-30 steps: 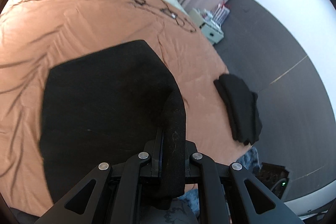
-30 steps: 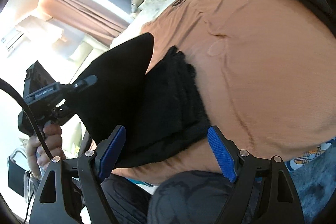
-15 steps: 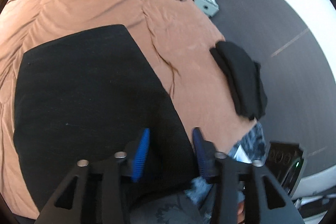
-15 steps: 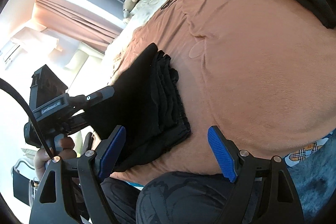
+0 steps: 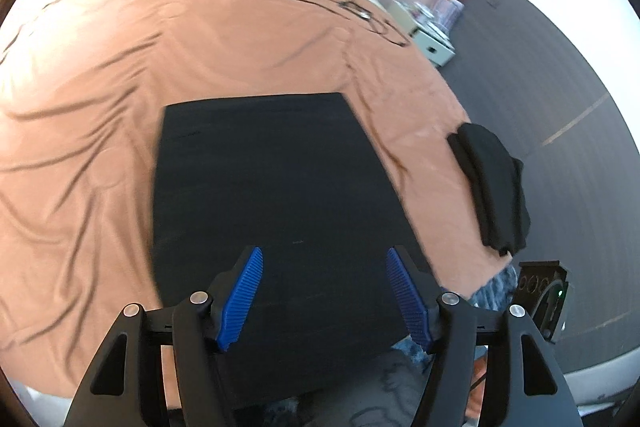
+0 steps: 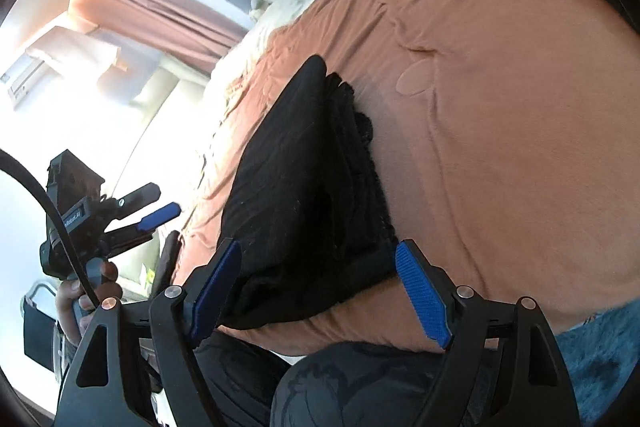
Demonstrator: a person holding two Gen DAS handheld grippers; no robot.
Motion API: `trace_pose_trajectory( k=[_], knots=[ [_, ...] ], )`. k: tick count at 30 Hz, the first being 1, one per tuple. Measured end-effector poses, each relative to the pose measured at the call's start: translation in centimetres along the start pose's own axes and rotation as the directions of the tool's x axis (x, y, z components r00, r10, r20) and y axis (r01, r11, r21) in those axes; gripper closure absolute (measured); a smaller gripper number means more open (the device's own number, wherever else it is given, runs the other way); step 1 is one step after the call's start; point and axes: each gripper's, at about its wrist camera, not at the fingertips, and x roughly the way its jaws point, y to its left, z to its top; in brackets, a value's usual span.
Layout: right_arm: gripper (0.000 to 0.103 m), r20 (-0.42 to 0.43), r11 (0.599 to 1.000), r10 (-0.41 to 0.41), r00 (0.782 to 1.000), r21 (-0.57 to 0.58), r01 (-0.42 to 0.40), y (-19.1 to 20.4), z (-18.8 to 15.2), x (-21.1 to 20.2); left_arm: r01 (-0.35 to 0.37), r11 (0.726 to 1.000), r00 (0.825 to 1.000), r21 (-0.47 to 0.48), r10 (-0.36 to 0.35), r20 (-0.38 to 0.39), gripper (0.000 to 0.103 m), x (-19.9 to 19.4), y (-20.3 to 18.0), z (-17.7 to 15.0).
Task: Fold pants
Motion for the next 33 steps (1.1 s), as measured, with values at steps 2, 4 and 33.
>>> trace_pose_trajectory(
  k=[2,4,33],
  knots=[
    [0.023,-0.013,1.000,-0.003,1.000,-0.012,0.003,0.5,0.6,0.8,-0.014,1.000,1.000,-0.022,0.014,0.005,0.036,-0.4,1.6,-0.3],
    [0.027,-0.018,0.999,-0.022,1.000,-0.027,0.022,0.8,1.1,1.2,-0.022,0.998,1.000,-0.053,0.022,0.009,0.036,-0.9,3.4,-0.7],
    [0.094,-0.126,0.983,-0.170,0.977,-0.093,0.159,1.9,1.1,5.2,0.171,0.959,0.981,-0.226,-0.188,-0.054,0.056,5.8,11.1,-4.8]
  ],
)
